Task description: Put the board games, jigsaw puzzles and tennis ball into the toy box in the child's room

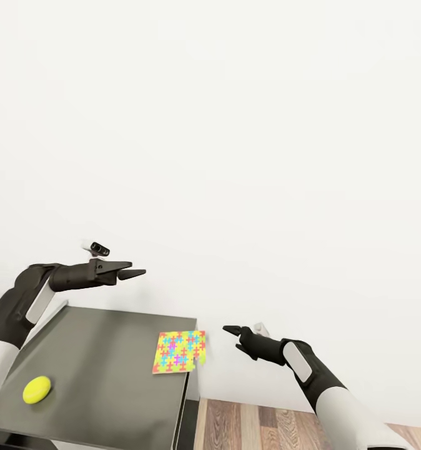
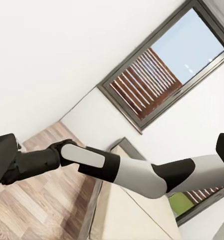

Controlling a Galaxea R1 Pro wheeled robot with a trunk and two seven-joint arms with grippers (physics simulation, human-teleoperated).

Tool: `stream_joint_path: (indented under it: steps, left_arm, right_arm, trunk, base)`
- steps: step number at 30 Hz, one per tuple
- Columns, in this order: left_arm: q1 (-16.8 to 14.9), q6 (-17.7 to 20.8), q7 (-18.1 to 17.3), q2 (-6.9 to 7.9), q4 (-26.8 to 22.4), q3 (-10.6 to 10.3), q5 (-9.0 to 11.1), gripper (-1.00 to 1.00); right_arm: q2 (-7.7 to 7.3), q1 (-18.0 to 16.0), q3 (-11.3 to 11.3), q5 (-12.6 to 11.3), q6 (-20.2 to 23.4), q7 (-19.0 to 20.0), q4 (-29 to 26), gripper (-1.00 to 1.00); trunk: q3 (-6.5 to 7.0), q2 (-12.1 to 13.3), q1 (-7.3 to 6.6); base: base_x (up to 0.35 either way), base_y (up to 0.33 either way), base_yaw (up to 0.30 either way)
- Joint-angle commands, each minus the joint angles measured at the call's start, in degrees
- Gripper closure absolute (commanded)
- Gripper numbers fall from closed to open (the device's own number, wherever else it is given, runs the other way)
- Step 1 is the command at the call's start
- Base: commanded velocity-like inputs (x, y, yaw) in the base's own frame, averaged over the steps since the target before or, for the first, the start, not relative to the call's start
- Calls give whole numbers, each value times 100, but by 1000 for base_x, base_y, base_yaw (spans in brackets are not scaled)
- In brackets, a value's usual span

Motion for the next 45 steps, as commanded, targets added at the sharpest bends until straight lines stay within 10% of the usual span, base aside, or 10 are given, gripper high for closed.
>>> stream_joint_path:
  steps: [1,9,18,45]
  left_arm:
    - [-6,60,-29,-46,2,-14,2,-100]
    - [-13,61,232,-361,-22,-24,-19,-100]
    - [-15,61,1430,-811,-64,-52,-36,-100]
    - [-15,61,1756,-792,-1276,-468,-1,-100]
  right_arm:
    - [-2,-4,-8,-24,34,4,-4,-100]
    - [-6,-4,1,-20,25,17,-11,-100]
    - [-6,-4,12,-17,17,14,-14,-100]
    - [4,-4,19,-17,-1,-36,-14,-100]
  trunk:
    - [-27,-48,23]
    - [-170,-369,199]
    - [-332,-730,397]
    - [-816,-1813,990]
  base:
    - [0,0,0]
    - [0,0,0]
    - [0,0,0]
    - [0,0,0]
